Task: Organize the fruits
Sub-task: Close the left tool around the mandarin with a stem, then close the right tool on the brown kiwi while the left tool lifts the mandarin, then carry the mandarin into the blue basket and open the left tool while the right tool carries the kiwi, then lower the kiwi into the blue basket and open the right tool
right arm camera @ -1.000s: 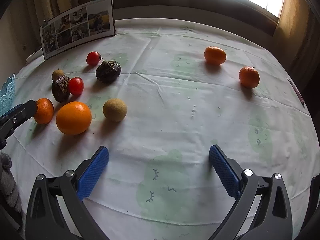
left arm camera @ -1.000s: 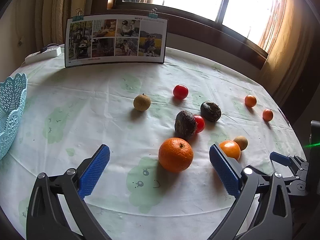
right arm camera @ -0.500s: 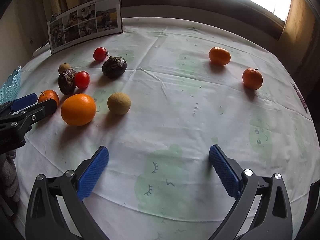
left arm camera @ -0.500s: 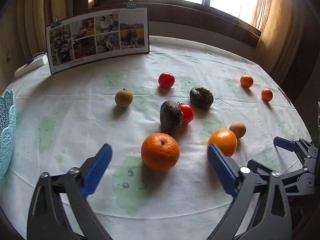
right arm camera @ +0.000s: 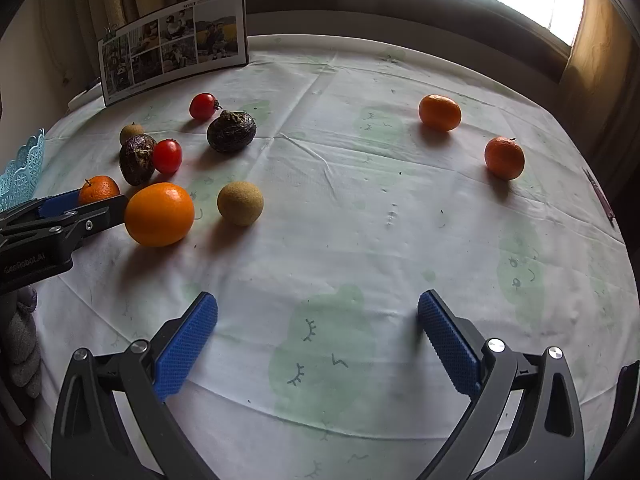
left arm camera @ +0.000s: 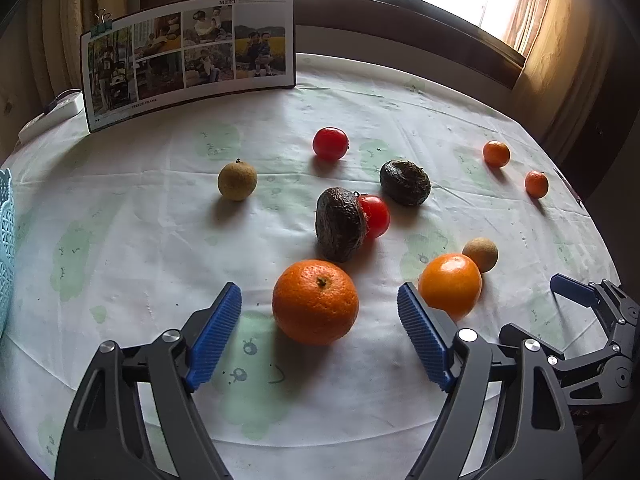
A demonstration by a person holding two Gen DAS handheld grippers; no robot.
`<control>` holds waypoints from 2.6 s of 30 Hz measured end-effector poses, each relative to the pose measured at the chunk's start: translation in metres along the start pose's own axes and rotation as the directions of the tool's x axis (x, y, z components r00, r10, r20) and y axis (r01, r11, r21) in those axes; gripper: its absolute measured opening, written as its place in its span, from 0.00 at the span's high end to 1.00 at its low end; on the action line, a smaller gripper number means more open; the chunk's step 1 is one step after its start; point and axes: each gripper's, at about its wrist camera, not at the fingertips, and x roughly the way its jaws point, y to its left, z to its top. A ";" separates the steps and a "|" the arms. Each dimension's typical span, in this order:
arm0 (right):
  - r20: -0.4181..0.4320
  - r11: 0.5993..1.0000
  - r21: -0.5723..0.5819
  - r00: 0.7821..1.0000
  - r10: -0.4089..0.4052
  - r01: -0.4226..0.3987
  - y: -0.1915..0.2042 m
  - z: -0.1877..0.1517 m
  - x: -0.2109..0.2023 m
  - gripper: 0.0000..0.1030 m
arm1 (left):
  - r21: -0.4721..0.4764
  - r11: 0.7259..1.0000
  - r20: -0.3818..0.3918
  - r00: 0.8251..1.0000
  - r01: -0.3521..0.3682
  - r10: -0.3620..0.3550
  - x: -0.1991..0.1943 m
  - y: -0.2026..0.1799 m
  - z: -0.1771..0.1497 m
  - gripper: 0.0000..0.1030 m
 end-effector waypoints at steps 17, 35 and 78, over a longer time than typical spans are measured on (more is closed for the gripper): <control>0.099 0.994 -0.002 0.990 0.105 -0.105 0.017 0.026 -0.007 0.41 | -0.002 0.999 0.119 0.992 -0.045 0.045 -0.021 0.005 -0.004 0.61; 0.116 0.988 0.022 0.982 0.147 -0.150 0.027 0.038 -0.001 0.73 | -0.056 0.988 0.185 0.971 -0.146 0.154 -0.040 0.028 -0.003 0.61; 0.082 0.789 -0.353 0.823 0.561 -0.503 0.309 0.095 -0.045 0.73 | -0.493 0.686 0.220 0.686 -0.535 0.693 -0.197 0.243 -0.069 0.09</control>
